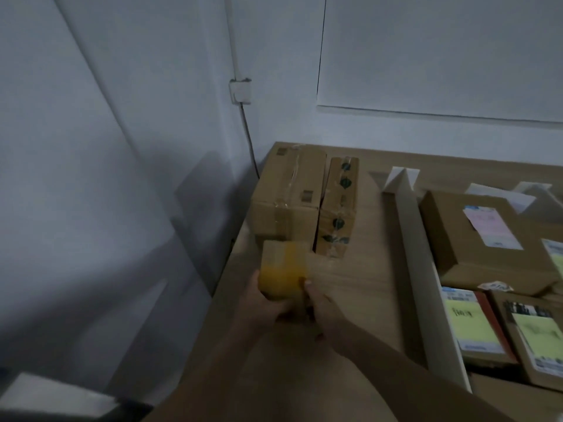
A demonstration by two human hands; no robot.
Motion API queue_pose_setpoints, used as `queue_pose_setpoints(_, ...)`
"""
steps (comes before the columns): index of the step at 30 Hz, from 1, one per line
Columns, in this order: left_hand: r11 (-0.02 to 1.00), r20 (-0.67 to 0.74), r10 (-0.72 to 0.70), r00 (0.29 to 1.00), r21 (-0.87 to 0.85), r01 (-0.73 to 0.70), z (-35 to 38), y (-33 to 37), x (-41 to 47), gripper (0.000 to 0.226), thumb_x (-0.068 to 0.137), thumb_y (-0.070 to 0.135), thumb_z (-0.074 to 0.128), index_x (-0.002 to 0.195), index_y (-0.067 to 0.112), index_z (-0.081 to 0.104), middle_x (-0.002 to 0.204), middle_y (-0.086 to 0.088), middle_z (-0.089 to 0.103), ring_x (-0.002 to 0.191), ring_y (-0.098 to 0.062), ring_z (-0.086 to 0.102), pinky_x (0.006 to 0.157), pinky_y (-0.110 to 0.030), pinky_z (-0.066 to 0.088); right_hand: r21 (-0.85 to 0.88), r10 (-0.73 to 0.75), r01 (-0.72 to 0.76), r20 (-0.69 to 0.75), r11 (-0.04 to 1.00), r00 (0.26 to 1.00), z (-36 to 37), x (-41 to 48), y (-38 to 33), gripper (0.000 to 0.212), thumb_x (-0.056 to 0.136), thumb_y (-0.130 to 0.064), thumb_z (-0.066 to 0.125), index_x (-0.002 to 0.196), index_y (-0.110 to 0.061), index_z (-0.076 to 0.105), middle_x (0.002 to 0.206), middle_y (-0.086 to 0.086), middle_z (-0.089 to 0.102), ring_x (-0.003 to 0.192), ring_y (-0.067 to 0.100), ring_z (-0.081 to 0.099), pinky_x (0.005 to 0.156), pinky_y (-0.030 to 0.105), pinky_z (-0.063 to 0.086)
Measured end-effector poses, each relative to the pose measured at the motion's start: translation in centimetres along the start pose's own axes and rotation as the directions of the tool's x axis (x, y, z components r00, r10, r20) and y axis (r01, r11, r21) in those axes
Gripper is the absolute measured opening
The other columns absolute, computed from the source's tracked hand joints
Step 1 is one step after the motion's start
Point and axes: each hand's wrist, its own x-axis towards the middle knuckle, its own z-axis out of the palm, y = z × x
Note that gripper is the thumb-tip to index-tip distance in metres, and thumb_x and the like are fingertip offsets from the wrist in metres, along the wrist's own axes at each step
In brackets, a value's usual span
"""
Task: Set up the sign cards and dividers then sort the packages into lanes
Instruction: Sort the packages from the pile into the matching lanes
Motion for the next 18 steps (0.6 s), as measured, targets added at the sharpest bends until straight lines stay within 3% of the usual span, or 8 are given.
queue_pose_setpoints(3,0.998,0.012,-0.059,0.998,-0.036,0.059,0.8,-2.6,0.1,0.1,0.039,0.031,0.091,0.127,0.033,0.041,0.122,0.002,0.061,0.101,-0.012,0.06,0.086,-0.037,0.059,-0.028,0.006,-0.005,0.033,1.0,0.999,0.6,0.5,1.5,0.042,0.101,-0.06,0.04,0.122,-0.027,0.057,0.12,0.007,0.062,0.094,0.021,0.062,0.076,0.033,0.05)
queue_pose_setpoints(6,0.995,-0.005,-0.072,0.997,-0.07,0.072,0.8,-4.0,0.3,0.083,0.063,0.007,0.091,0.125,0.034,0.043,0.109,0.013,0.06,0.093,0.001,0.058,0.07,-0.014,0.053,-0.128,-0.026,0.024,-0.014,0.992,1.0,0.9,1.3,2.0,0.046,0.102,-0.054,0.045,0.13,-0.022,0.063,0.12,0.008,0.067,0.106,0.03,0.064,0.089,0.038,0.051)
queue_pose_setpoints(8,0.985,0.028,-0.097,0.995,-0.14,0.1,0.7,-4.5,0.8,0.069,0.071,0.005,0.085,0.126,0.029,0.051,0.113,0.003,0.066,0.096,-0.01,0.064,0.069,-0.018,0.055,-0.198,-0.056,0.049,-0.031,0.979,0.998,0.7,1.8,1.9,0.035,0.105,-0.041,0.047,0.128,-0.02,0.062,0.115,0.009,0.065,0.102,0.028,0.062,0.09,0.039,0.05)
queue_pose_setpoints(10,0.97,0.056,-0.12,0.991,-0.206,0.13,0.9,-4.0,0.9,0.049,0.079,0.016,0.076,0.125,0.022,0.061,0.119,-0.007,0.067,0.099,-0.018,0.067,0.067,-0.022,0.055,-0.195,-0.048,0.031,-0.082,0.98,0.995,0.2,2.3,1.8,0.025,0.104,-0.029,0.048,0.119,-0.015,0.063,0.108,0.011,0.064,0.093,0.027,0.06,0.091,0.045,0.053)
queue_pose_setpoints(12,0.976,-0.022,-0.104,0.994,-0.197,0.098,1.0,-3.4,1.1,0.026,0.092,0.015,0.065,0.118,0.016,0.067,0.118,-0.007,0.065,0.096,-0.016,0.064,0.064,-0.013,0.05,-0.172,-0.013,-0.014,-0.159,0.985,0.987,-0.5,3.0,1.7,0.023,0.104,-0.023,0.045,0.12,-0.014,0.059,0.11,0.011,0.06,0.098,0.03,0.058,0.097,0.05,0.052)
queue_pose_setpoints(13,0.983,-0.065,-0.087,0.994,-0.167,0.075,1.0,-3.2,1.2,0.022,0.096,0.009,0.06,0.116,0.014,0.068,0.116,-0.005,0.062,0.098,-0.016,0.062,0.062,-0.009,0.047,-0.182,-0.01,-0.028,-0.204,0.983,0.979,-1.0,3.3,1.7,0.03,0.103,-0.02,0.044,0.131,-0.015,0.057,0.116,0.012,0.06,0.104,0.033,0.057,0.098,0.05,0.051)
queue_pose_setpoints(16,0.991,0.006,-0.094,0.996,-0.092,0.094,1.4,-3.0,1.1,0.034,0.094,-0.001,0.057,0.121,0.02,0.062,0.118,0.001,0.057,0.105,-0.018,0.057,0.064,-0.016,0.049,-0.216,-0.05,-0.025,-0.334,0.976,0.941,-2.3,3.5,1.3,0.052,0.099,-0.013,0.045,0.15,-0.019,0.042,0.14,0.016,0.054,0.122,0.037,0.055,0.102,0.049,0.051)
queue_pose_setpoints(18,0.986,0.043,-0.126,0.991,-0.107,0.13,1.7,-3.4,1.1,0.045,0.088,-0.001,0.066,0.126,0.02,0.053,0.115,0.003,0.061,0.1,-0.01,0.06,0.065,-0.02,0.055,-0.222,-0.058,-0.024,-0.358,0.975,0.932,-2.9,3.6,1.3,0.051,0.097,-0.011,0.044,0.147,-0.021,0.046,0.134,0.015,0.058,0.114,0.035,0.059,0.093,0.047,0.056)
